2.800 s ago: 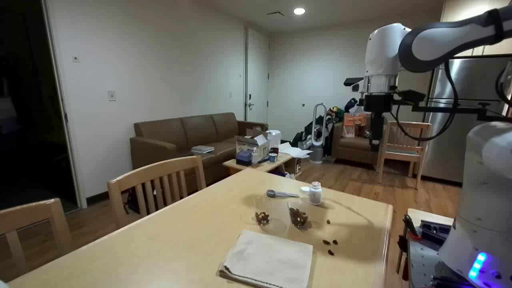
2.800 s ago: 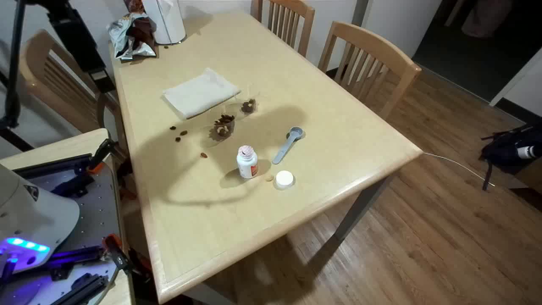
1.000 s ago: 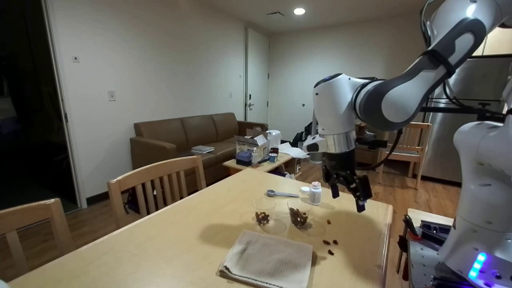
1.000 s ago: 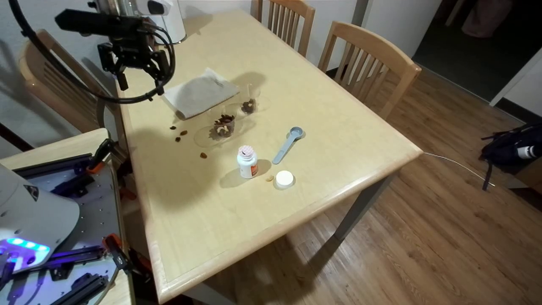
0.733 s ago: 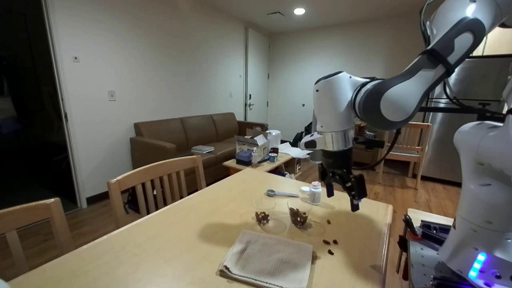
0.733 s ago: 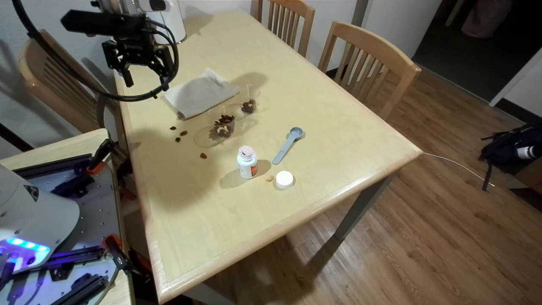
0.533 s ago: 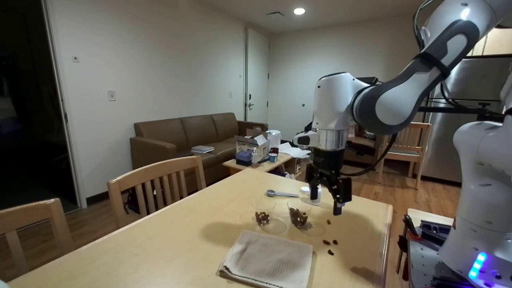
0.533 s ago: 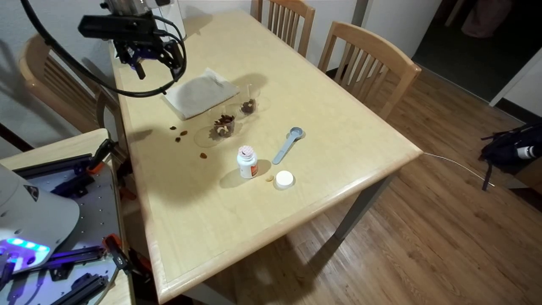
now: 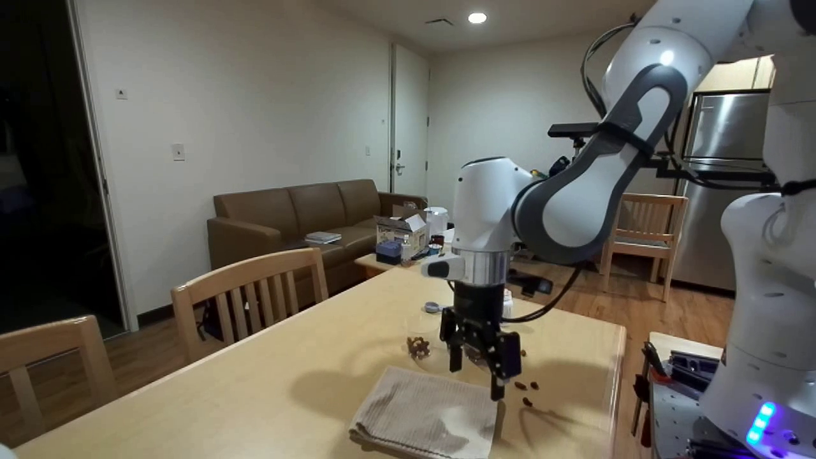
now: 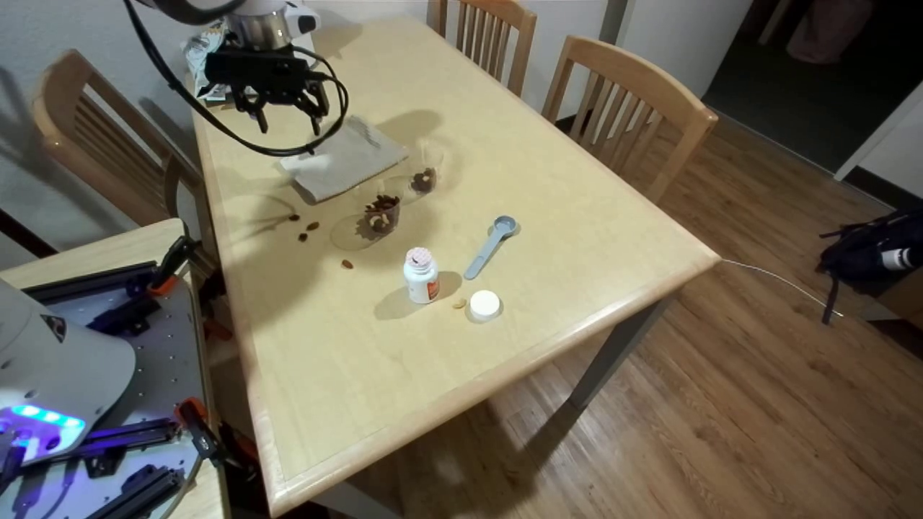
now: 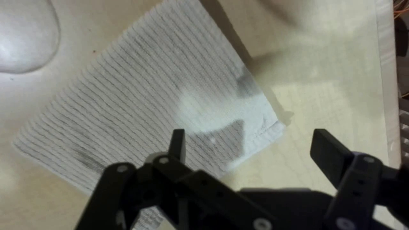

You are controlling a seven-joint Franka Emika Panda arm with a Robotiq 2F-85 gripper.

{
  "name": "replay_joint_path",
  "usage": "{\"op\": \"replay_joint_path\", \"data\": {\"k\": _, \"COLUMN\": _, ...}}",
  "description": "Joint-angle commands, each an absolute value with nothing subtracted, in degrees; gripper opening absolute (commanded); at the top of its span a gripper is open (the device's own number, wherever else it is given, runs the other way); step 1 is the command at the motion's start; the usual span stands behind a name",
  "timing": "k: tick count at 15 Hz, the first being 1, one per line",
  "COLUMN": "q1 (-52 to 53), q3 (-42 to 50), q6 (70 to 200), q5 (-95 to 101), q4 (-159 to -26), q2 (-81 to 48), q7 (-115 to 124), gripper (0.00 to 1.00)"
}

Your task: Move the towel to the right

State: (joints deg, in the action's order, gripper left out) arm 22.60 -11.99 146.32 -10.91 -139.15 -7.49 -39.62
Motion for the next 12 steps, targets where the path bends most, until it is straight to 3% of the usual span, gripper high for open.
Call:
{"op": "replay_joint_path", "data": {"k": 1, "q1": 18.9, "q3": -15.2, "q6": 140.0, "q5": -7.5, "q4": -131.6, "q2": -15.5, "q7": -39.2, "gripper": 1.0}}
{"op": "replay_joint_path", "data": {"k": 3, "q1": 17.6, "q3": -15.8, "q6": 135.9, "q5": -5.7, "q4": -129.4, "q2": -17.8, "q7": -39.1, "gripper": 0.99}}
{"op": "replay_joint_path", "data": {"k": 4, "q1": 17.5, "q3": -15.3, "q6": 134.3, "q5": -3.6, "q4": -128.9, "q2": -18.5, "q7": -37.4, "gripper": 0.75}}
{"op": "replay_joint_path", "data": {"k": 5, "q1": 17.2, "q3": -15.0, "q6": 133.3, "q5": -2.1, "q4": -128.5, "q2": -19.1, "q7": -36.7, "gripper": 0.75}}
{"op": "replay_joint_path", "data": {"k": 6, "q1": 16.6, "q3": -15.1, "q6": 132.7, "q5": -1.3, "q4": -128.5, "q2": -19.4, "q7": -36.6, "gripper": 0.96}}
{"op": "replay_joint_path", "data": {"k": 12, "q1": 14.5, "q3": -16.1, "q6": 134.9, "q5": -0.5, "q4": -131.1, "q2": -18.9, "q7": -37.8, "gripper": 1.0}}
